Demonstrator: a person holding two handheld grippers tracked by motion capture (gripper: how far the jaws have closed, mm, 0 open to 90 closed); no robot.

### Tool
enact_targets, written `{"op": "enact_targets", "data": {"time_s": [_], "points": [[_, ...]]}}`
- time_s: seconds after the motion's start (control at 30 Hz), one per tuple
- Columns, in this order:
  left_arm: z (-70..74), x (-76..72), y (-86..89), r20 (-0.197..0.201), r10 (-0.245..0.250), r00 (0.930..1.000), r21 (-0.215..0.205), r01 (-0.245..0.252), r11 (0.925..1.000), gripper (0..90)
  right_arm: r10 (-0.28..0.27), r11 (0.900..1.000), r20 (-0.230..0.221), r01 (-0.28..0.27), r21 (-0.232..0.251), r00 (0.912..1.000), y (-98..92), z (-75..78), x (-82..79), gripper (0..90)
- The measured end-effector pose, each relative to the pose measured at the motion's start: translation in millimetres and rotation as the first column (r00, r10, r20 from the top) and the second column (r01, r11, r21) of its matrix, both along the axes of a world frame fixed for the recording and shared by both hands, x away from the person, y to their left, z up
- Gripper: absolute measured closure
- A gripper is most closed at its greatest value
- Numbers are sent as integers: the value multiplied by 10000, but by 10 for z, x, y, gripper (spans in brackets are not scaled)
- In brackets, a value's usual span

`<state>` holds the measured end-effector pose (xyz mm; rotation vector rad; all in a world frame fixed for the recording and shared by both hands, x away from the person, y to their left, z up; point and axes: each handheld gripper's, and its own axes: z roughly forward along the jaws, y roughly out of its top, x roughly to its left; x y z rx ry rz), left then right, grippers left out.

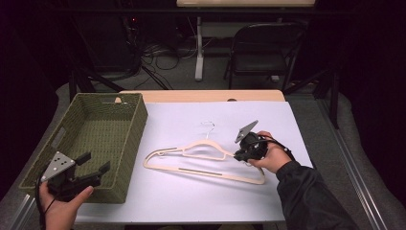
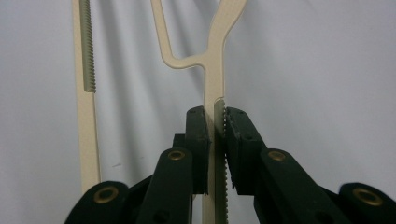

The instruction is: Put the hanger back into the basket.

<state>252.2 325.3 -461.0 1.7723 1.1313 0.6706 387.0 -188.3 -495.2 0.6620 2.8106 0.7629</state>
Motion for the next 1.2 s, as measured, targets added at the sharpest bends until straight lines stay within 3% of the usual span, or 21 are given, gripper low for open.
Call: {"op": "enact_targets", "data": {"time_s": [0.3,0.53,0.8,1.03,1.17,1.2], "points": [[-1,6,-25,-9,-82,10000,17,82,10000,232,252,9989,755,-220,-422,9968,27,18,-82,804],[-1,8,-47,-18,-141,9999,30,141,9999,232,441,9966,1875,-302,-762,9813,84,55,-251,804],[27,42,-159,-64,-366,9993,172,367,9992,232,345,9990,2436,-268,-351,9693,33,-10,-379,804],[158,70,-327,126,-764,9970,307,759,9966,232,236,9997,3272,-213,-104,9447,-33,40,-564,804],[217,81,-427,185,-1019,9946,377,1011,9942,232,273,9996,3986,-220,-179,9167,-53,60,-681,804],[230,84,-450,204,-1090,9938,395,1081,9934,232,274,9996,3947,-229,-163,9184,-54,63,-705,804]]}}
